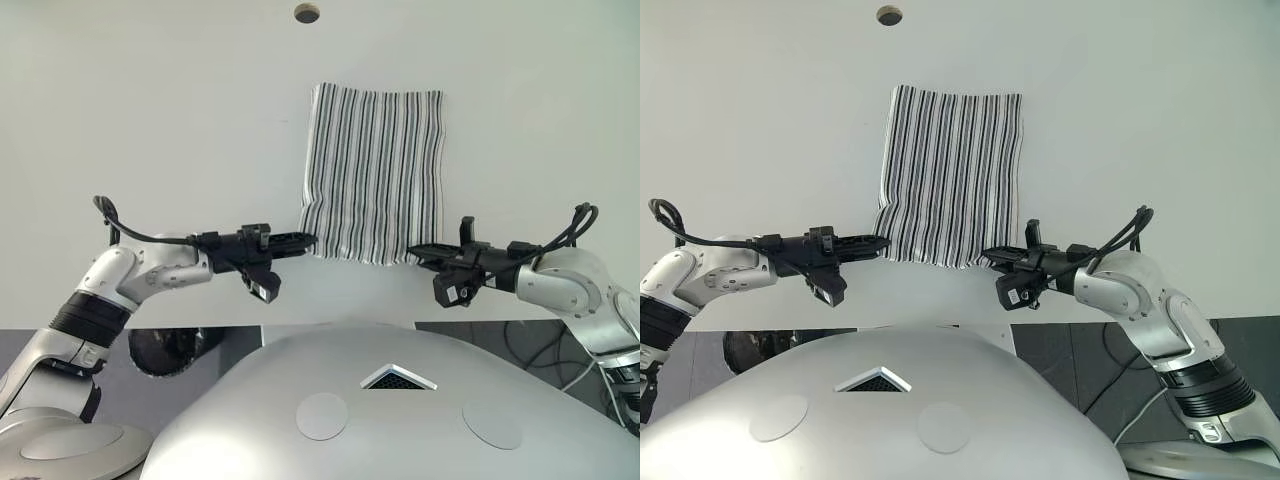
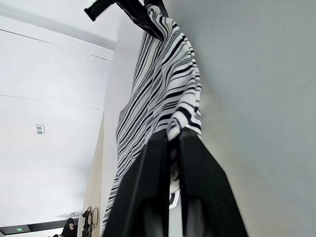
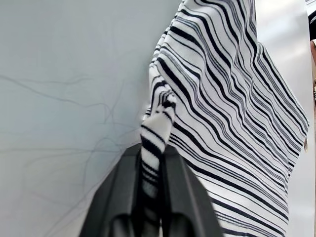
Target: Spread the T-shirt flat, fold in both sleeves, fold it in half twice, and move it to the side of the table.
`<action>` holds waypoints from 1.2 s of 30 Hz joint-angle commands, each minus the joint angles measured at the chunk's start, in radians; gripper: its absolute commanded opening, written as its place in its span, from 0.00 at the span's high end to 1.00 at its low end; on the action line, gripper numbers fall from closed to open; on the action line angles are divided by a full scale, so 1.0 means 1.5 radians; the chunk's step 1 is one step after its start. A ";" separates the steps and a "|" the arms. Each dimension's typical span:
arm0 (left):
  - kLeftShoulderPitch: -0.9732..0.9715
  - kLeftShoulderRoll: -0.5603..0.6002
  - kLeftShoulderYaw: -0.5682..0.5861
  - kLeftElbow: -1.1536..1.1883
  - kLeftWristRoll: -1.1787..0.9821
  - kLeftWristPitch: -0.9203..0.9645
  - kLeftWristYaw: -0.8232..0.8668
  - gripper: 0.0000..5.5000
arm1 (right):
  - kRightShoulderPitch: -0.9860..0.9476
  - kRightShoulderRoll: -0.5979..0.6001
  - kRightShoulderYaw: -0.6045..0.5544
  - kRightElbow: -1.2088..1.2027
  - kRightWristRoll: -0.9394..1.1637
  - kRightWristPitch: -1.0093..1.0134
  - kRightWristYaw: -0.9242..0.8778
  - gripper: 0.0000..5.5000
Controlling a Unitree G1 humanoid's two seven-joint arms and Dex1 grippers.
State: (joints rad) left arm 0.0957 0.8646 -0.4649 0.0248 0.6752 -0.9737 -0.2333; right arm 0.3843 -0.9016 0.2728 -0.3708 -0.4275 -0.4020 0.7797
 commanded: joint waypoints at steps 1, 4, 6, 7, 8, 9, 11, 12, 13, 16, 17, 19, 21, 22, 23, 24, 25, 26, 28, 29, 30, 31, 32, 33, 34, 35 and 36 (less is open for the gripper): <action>0.046 0.018 -0.025 0.009 -0.005 0.019 -0.059 0.99 | 0.022 -0.017 0.031 0.066 -0.070 0.065 0.032 0.98; 0.056 0.021 -0.022 -0.007 -0.046 0.026 -0.080 0.99 | 0.035 -0.026 0.014 0.043 -0.027 0.069 0.038 0.98; 0.064 0.025 -0.021 -0.015 -0.076 0.031 -0.098 0.99 | 0.050 -0.039 -0.003 0.025 0.007 0.074 0.047 0.98; 0.070 0.031 -0.021 -0.025 -0.101 0.037 -0.111 0.99 | 0.065 -0.050 -0.015 0.009 0.032 0.075 0.052 0.98; 0.081 0.041 -0.022 -0.044 -0.147 0.048 -0.129 0.99 | 0.077 -0.053 -0.031 -0.014 0.059 0.070 0.046 0.98; 0.091 0.051 -0.024 -0.062 -0.187 0.061 -0.147 0.99 | 0.083 -0.051 -0.048 -0.036 0.081 0.069 0.037 0.98; 0.108 0.073 -0.025 -0.107 -0.268 0.089 -0.187 0.99 | 0.110 -0.060 -0.093 -0.078 0.129 0.071 0.034 0.98; 0.115 0.081 -0.024 -0.128 -0.305 0.104 -0.205 0.99 | 0.128 -0.067 -0.116 -0.092 0.149 0.067 0.037 0.98; 0.125 0.098 -0.024 -0.161 -0.363 0.126 -0.227 0.99 | 0.145 -0.072 -0.144 -0.109 0.173 0.065 0.040 0.98; 0.155 0.140 0.000 -0.240 -0.494 0.171 -0.264 0.99 | 0.189 -0.076 -0.212 -0.144 0.222 0.055 0.051 0.98; 0.169 0.159 0.017 -0.268 -0.543 0.183 -0.272 0.99 | 0.205 -0.076 -0.235 -0.156 0.235 0.049 0.055 0.98; 0.203 0.189 0.055 -0.318 -0.617 0.195 -0.282 0.99 | 0.239 -0.070 -0.277 -0.178 0.253 0.029 0.062 0.98; 0.246 0.214 0.091 -0.362 -0.660 0.197 -0.291 0.99 | 0.277 -0.059 -0.315 -0.202 0.282 0.005 0.072 0.98; 0.267 0.225 0.108 -0.380 -0.676 0.198 -0.298 0.99 | 0.297 -0.049 -0.338 -0.218 0.303 -0.006 0.075 0.98; 0.281 0.228 0.123 -0.392 -0.687 0.200 -0.305 0.99 | 0.316 -0.038 -0.360 -0.230 0.320 -0.016 0.077 0.98; 0.286 0.225 0.132 -0.398 -0.690 0.205 -0.312 0.99 | 0.335 -0.024 -0.381 -0.237 0.332 -0.029 0.077 0.98; 0.294 0.219 0.137 -0.401 -0.683 0.208 -0.318 0.99 | 0.352 -0.010 -0.397 -0.242 0.342 -0.042 0.079 0.98; 0.304 0.213 0.142 -0.406 -0.676 0.211 -0.323 0.99 | 0.360 -0.003 -0.406 -0.243 0.349 -0.049 0.082 0.98; 0.327 0.202 0.154 -0.414 -0.665 0.216 -0.327 0.99 | 0.357 0.000 -0.413 -0.238 0.364 -0.055 0.092 0.98; 0.337 0.195 0.162 -0.417 -0.659 0.220 -0.325 0.99 | 0.349 -0.001 -0.413 -0.234 0.369 -0.054 0.096 0.98; 0.339 0.188 0.167 -0.415 -0.652 0.223 -0.328 0.99 | 0.341 0.000 -0.411 -0.231 0.370 -0.050 0.099 0.98; 0.340 0.181 0.172 -0.414 -0.645 0.226 -0.330 0.99 | 0.331 0.001 -0.410 -0.228 0.367 -0.045 0.100 0.98; 0.339 0.173 0.176 -0.412 -0.639 0.229 -0.330 0.99 | 0.317 0.000 -0.406 -0.223 0.362 -0.036 0.100 0.98; 0.333 0.158 0.182 -0.409 -0.627 0.235 -0.325 0.99 | 0.291 -0.003 -0.399 -0.216 0.351 -0.020 0.096 0.98; 0.316 0.129 0.191 -0.403 -0.607 0.251 -0.304 0.99 | 0.248 -0.008 -0.382 -0.203 0.337 0.003 0.091 0.98; 0.288 0.095 0.202 -0.390 -0.584 0.276 -0.275 0.99 | 0.199 -0.011 -0.357 -0.184 0.319 0.021 0.087 0.98; 0.263 0.068 0.211 -0.379 -0.566 0.297 -0.255 0.99 | 0.149 -0.011 -0.332 -0.165 0.304 0.041 0.082 0.98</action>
State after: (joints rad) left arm 0.5558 1.0284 -0.1834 -0.5775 -0.2252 -0.5869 -0.6718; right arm 0.7317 -0.9000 -0.2753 -0.6688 0.0725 -0.3959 0.9170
